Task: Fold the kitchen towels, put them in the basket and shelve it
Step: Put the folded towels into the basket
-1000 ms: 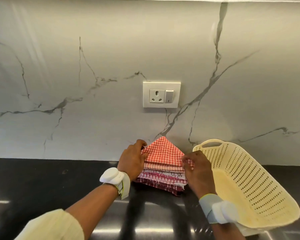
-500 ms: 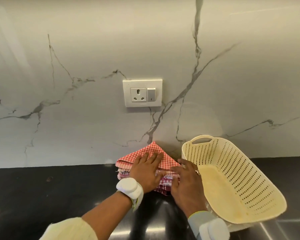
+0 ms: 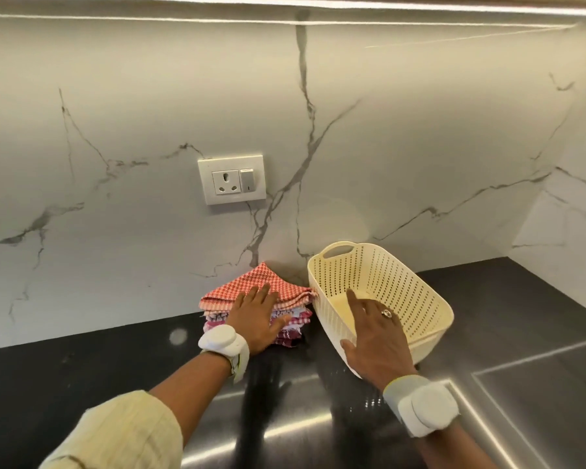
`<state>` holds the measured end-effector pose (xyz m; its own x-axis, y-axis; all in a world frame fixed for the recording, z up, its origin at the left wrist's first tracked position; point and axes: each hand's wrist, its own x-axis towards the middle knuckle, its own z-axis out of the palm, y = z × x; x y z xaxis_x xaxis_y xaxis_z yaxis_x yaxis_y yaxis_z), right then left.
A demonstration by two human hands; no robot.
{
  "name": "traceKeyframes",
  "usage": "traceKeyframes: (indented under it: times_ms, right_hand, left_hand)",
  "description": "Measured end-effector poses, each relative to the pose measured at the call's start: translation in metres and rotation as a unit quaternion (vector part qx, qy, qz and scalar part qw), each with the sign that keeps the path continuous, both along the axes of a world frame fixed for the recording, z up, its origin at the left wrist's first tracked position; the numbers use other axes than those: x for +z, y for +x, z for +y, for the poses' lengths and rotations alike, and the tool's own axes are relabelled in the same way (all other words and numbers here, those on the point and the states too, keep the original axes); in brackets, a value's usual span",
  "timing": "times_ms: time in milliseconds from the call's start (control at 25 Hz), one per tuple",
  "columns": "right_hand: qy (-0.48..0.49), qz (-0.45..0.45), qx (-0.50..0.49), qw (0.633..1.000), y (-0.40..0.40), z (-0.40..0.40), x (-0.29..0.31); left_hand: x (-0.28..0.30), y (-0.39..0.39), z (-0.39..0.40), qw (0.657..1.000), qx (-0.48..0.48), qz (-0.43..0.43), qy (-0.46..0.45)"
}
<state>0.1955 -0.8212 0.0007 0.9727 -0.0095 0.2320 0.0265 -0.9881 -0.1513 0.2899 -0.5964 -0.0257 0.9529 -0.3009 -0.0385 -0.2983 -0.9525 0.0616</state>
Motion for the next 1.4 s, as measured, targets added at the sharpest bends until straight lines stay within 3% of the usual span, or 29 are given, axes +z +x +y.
traceKeyframes:
  times_ms: [80,240,520,600,720,920,1120,1400]
  right_hand:
    - [-0.076,0.023,-0.036,0.996,-0.009,-0.012,-0.001]
    - [-0.157,0.088,0.001,0.984,-0.034,-0.013,-0.001]
    - [-0.179,0.007,-0.002,0.984,-0.121,0.036,0.019]
    - [-0.163,-0.039,0.002,0.986,-0.149,0.056,0.021]
    - [-0.15,-0.053,0.017,0.987,-0.194,0.102,0.019]
    - [-0.168,-0.098,0.104,0.975,-0.222,0.191,0.022]
    - [-0.151,-0.09,0.171,0.969,-0.224,0.269,0.026]
    - [-0.159,-0.036,0.272,0.948,-0.213,0.321,0.007]
  left_hand:
    - [0.003,-0.013,0.003,1.0,0.008,-0.021,-0.019]
    - [0.013,-0.042,0.024,0.995,0.022,-0.068,-0.067]
    - [0.029,-0.114,0.073,0.97,0.011,-0.116,-0.214]
    - [0.03,-0.139,0.077,0.954,0.003,-0.094,-0.286]
    - [0.036,-0.187,0.094,0.917,0.002,0.01,-0.399]
    - [0.05,-0.239,0.131,0.849,-0.018,0.104,-0.517]
    - [0.06,-0.253,0.197,0.825,0.114,0.068,-0.549]
    - [0.036,-0.249,0.256,0.866,0.202,0.078,-0.45]
